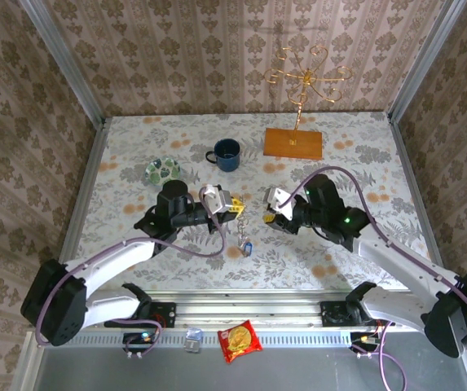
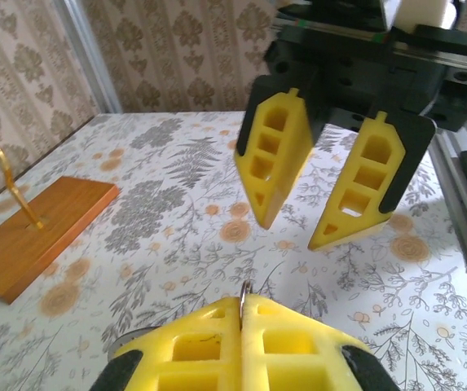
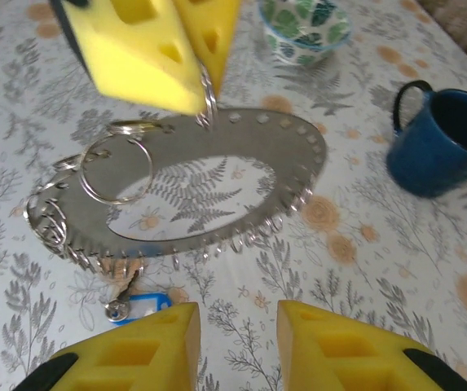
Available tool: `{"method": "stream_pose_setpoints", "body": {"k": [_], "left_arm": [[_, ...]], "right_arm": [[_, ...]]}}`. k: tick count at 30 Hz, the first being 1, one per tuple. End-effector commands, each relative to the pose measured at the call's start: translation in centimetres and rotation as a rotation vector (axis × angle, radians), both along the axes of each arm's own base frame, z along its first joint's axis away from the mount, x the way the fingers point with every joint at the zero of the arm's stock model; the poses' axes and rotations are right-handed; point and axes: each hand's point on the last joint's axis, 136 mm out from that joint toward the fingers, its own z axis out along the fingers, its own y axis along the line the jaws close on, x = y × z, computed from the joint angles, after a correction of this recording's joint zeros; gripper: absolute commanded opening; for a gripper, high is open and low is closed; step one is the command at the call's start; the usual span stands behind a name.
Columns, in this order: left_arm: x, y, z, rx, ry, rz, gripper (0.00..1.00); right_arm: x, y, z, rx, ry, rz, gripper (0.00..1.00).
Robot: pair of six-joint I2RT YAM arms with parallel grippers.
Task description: Put the keys on the keyring
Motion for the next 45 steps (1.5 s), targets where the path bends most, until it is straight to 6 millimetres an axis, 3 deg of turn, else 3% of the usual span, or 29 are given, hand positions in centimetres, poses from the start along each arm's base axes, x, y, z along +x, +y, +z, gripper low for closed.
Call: {"method": "stream_pose_setpoints", "body": {"k": [1, 7, 14, 20, 32, 45], "left_arm": [[1.0, 0.6, 1.3, 0.022, 0.046, 0.101, 0.00], [-0.4, 0.7, 1.2, 0.047, 0.005, 0.051, 0.00], [-2.7, 0.4, 1.5, 0.044, -0.315, -0.058, 0.00], [-3.6, 0.2, 1.2, 0.074, -0.489, -0.131, 0.00], [-4.5, 0.2, 0.9, 0.088, -0.579, -0.172, 0.00], [-4.7, 0.1, 0.9, 0.071, -0.564, -0.181, 0.00]], "right_arm": [[1.1, -0.7, 1.3, 0.086, 0.000, -0.125, 0.31], [0.3, -0.6, 0.6, 0.115, 0.044, -0.122, 0.32], [-2.3, 2.0, 1.5, 0.092, -0.098, 0.087, 0.32], [-2.6, 3.4, 1.7, -0.003, -0.215, 0.187, 0.30], [-2.1, 4.6, 3.4, 0.021, -0.361, 0.186, 0.28], [-3.0, 5.7, 3.6, 0.047, -0.355, 0.258, 0.26]]}}
